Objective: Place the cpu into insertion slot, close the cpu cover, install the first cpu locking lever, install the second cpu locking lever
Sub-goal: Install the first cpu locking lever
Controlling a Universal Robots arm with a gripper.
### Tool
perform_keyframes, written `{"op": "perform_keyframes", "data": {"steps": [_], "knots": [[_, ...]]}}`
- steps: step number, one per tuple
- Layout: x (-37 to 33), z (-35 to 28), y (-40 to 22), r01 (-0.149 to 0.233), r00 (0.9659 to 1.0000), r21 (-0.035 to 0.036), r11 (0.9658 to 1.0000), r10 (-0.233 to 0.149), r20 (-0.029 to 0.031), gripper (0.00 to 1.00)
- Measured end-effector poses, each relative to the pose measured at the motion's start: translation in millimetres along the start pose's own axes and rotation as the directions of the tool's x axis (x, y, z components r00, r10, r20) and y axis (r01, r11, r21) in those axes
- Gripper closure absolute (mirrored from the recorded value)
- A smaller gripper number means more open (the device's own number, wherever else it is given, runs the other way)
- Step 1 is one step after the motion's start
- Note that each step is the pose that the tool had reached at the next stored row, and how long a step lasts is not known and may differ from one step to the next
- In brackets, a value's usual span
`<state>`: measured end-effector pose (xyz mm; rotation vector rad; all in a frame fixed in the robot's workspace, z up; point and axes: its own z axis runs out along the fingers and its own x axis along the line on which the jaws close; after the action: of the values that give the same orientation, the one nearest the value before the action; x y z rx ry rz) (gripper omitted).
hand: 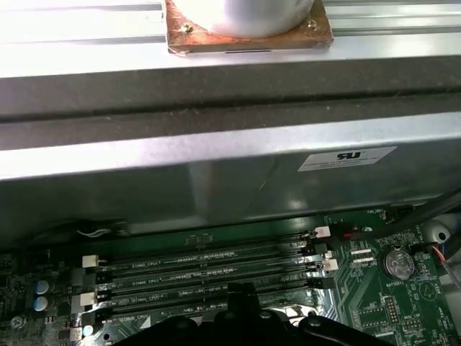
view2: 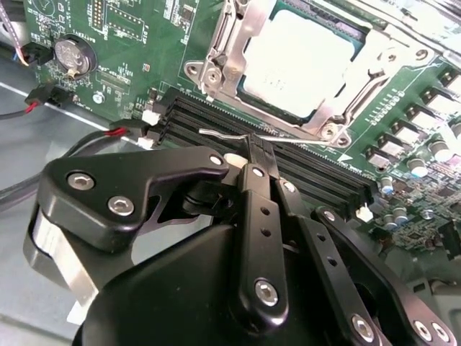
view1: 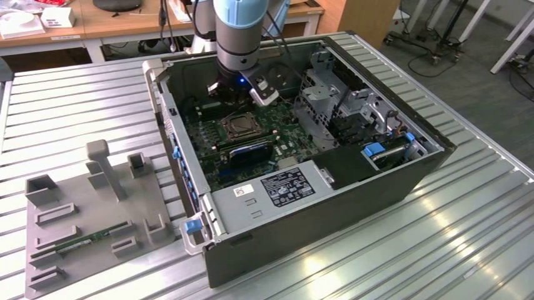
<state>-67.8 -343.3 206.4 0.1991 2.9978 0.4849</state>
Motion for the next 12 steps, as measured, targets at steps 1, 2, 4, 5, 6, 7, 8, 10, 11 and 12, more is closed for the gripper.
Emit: {"op": "perform_keyframes", "data": {"steps": [1,2,4,5,6,7,8,10,11,12], "knots": [[-0.3,0.8,-0.2,0.0,1.0,0.0,1.0,0.0,0.0,0.89],[-0.6,1.6,-0.4,0.0,1.0,-0.0001,1.0,0.0,0.0,0.89],[-1.1,3.0,-0.8,0.0,1.0,-0.0001,1.0,0.0,0.0,0.89],[-1.3,3.6,-1.0,0.0,1.0,0.0,1.0,0.0,0.0,0.89],[-1.5,4.3,-1.2,0.0,1.0,0.0,1.0,0.0,0.0001,0.89],[-1.6,4.8,-1.3,0.0,1.0,0.0,1.0,0.0,0.0001,0.89],[-1.6,5.4,-1.5,0.0,1.0,0.0001,1.0,0.0,0.0001,0.89],[-1.8,6.3,-1.8,0.0,1.0,0.0001,1.0,0.0,0.0001,0.89],[-1.8,6.4,-1.9,0.0,1.0,0.0005,1.0,0.0,0.0,0.89],[-1.8,6.5,-1.9,0.0,1.0,0.0008,1.0,0.0,0.0,0.89]]}}
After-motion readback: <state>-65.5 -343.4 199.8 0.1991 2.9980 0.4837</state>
